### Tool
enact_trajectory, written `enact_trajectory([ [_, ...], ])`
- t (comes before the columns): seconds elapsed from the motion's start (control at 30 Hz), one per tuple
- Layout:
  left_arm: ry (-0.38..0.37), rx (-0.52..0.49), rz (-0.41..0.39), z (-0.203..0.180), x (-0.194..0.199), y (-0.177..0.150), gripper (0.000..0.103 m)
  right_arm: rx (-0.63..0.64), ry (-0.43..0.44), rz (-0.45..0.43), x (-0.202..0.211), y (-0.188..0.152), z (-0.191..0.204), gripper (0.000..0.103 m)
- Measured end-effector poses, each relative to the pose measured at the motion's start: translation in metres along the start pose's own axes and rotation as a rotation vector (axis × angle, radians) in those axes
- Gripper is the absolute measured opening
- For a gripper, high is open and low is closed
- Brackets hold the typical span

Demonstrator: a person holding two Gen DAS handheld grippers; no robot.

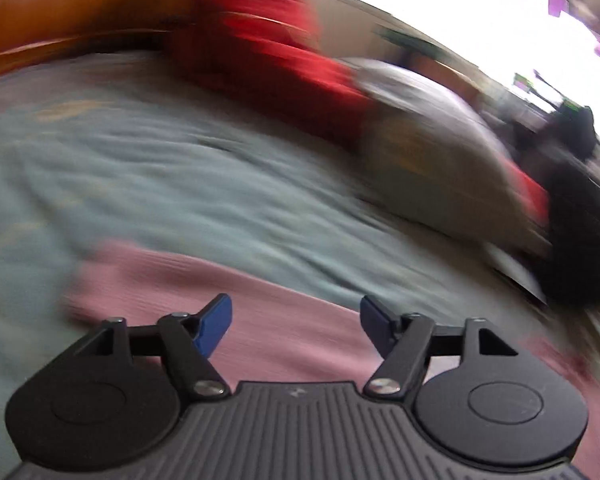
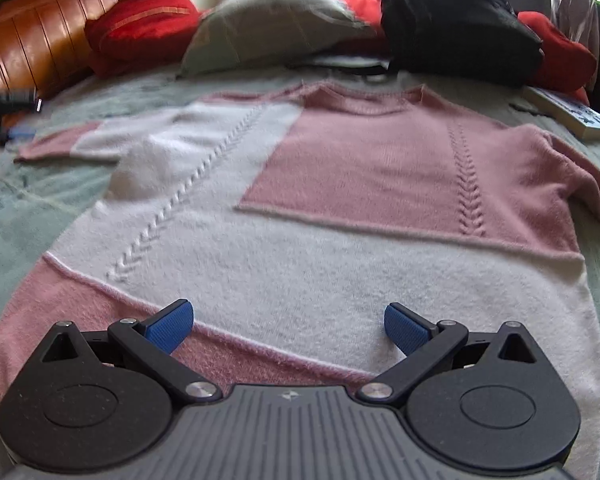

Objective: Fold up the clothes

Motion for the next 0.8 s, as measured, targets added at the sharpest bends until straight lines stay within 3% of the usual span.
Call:
enact_trajectory([
  [0.1, -0.204, -0.128, 0.134, -0.077, -0.004, -0.027, 0.079, 0.014, -0.002, 0.01, 0.001, 0.0, 0.004, 0.103],
  [0.23, -0.483, -0.187, 0.374, -0.16, -0.008, -0.084, 0.081, -0.002, 0.017, 0.004, 0.005, -0.002, 0.004, 0.103],
  [0.33, -0.565, -0.196, 0.476, -0.191, -0.019, -0.118, 0.081, -0.013, 0.023, 0.003, 0.006, -0.005, 0.001, 0.103],
  [0.43, -0.486, -0.192, 0.514, -0.189, -0.042, -0.137, 0.081, -0.027, 0.038, -0.006, 0.009, -0.006, -0.003, 0.103],
  [0.53, -0.448, -0.189, 0.475, -0.168, -0.057, -0.141, 0.074, -0.039, 0.051, -0.013, 0.01, -0.009, -0.008, 0.103],
  [0.63, -0.448, -0.149, 0.447, -0.154, -0.05, -0.14, 0.07, -0.056, 0.061, -0.018, 0.012, -0.013, -0.016, 0.103],
  [0.8, -0.395, -0.208, 0.429, -0.164, -0.024, -0.143, 0.071, -0.091, 0.083, -0.035, 0.017, -0.018, -0.027, 0.103],
])
Point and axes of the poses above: each gripper's, at about its wrist camera, not at the fingertips, and x roughly against the way its jaws point, z to its left, y to its top, the point moved 2 cm from there along -x, roughly the way its jaws point, and after that the axes turned 4 degrees about x, right-handed, at the moved point
